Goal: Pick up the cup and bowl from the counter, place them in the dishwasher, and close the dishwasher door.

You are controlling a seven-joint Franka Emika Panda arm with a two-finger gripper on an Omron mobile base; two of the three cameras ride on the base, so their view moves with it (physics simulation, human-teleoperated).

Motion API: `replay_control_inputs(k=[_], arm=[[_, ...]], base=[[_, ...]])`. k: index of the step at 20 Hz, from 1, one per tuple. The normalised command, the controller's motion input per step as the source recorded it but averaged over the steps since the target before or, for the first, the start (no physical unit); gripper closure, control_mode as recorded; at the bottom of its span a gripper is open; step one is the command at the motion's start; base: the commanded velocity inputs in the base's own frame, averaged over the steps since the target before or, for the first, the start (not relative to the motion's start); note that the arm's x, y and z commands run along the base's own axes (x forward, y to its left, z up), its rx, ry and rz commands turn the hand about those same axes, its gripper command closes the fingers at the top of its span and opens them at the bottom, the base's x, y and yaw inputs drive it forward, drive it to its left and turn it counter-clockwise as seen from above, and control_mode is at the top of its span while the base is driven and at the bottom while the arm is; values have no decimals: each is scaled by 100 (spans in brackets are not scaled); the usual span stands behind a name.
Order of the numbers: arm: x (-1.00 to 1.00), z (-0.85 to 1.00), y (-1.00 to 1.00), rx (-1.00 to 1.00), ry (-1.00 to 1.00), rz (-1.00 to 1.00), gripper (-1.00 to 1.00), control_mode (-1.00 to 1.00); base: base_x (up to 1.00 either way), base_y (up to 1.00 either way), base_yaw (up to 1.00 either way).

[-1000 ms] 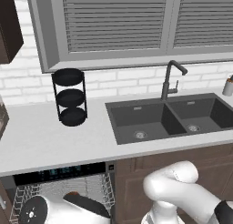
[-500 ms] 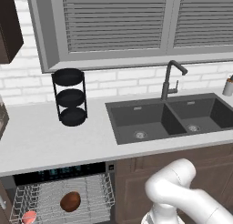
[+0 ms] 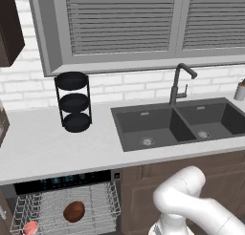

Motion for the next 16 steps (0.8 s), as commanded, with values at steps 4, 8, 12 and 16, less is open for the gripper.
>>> replay_control_inputs(k=[4, 8, 12, 16], arm=[[52, -97, 6, 13, -9, -42, -100, -100], [37, -81, 44, 14, -26, -35, -100, -100], [60, -81, 37, 15, -34, -26, -100, -100], [22, -87, 32, 8, -38, -15, -100, -100]], base=[[0, 0, 0], [0, 0, 0], [0, 0, 0], [0, 0, 0]])
